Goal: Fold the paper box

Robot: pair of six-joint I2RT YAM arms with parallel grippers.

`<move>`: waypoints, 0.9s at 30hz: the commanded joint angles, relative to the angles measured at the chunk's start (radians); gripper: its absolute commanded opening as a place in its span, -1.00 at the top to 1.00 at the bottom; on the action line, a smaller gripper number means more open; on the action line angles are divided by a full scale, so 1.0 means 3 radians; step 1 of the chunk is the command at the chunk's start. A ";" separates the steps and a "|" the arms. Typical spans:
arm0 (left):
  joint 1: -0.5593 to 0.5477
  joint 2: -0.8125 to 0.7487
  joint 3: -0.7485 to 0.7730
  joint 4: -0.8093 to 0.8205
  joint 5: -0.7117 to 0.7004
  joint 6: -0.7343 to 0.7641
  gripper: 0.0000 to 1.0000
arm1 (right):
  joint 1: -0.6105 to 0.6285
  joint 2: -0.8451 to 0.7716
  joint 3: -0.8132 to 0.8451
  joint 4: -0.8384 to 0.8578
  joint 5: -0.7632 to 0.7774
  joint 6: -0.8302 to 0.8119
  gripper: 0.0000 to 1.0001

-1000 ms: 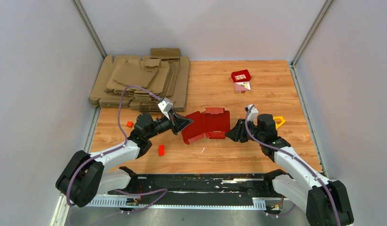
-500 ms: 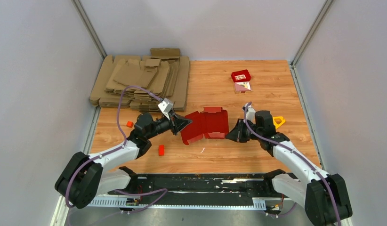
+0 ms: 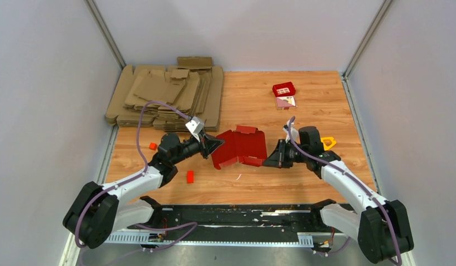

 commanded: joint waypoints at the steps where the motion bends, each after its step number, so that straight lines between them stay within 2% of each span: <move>1: -0.0001 -0.0050 0.0016 -0.0059 -0.0005 0.0200 1.00 | -0.0018 -0.0176 0.0053 0.0331 -0.0310 0.0420 0.99; 5: -0.0002 -0.0068 0.0002 -0.0018 0.0018 0.0179 1.00 | -0.0017 -0.0252 -0.0071 0.0587 -0.0253 0.0715 0.98; 10: -0.0019 -0.0057 -0.0022 0.0068 0.0053 0.0120 1.00 | -0.0018 -0.0194 -0.0340 0.1235 -0.0131 0.1185 0.96; 17: -0.0049 0.0015 -0.0046 0.0165 0.0043 0.0074 1.00 | 0.0047 -0.0063 -0.0591 0.1924 0.0337 0.1381 0.92; 22: -0.0072 0.0158 -0.0039 0.0205 0.0033 0.0095 1.00 | 0.0174 0.0281 -0.0681 0.2270 0.0636 0.1353 0.86; 27: -0.0121 0.0281 -0.0011 0.0063 -0.0061 0.0219 1.00 | 0.0196 0.0780 -0.0791 0.2798 0.0720 0.1355 0.86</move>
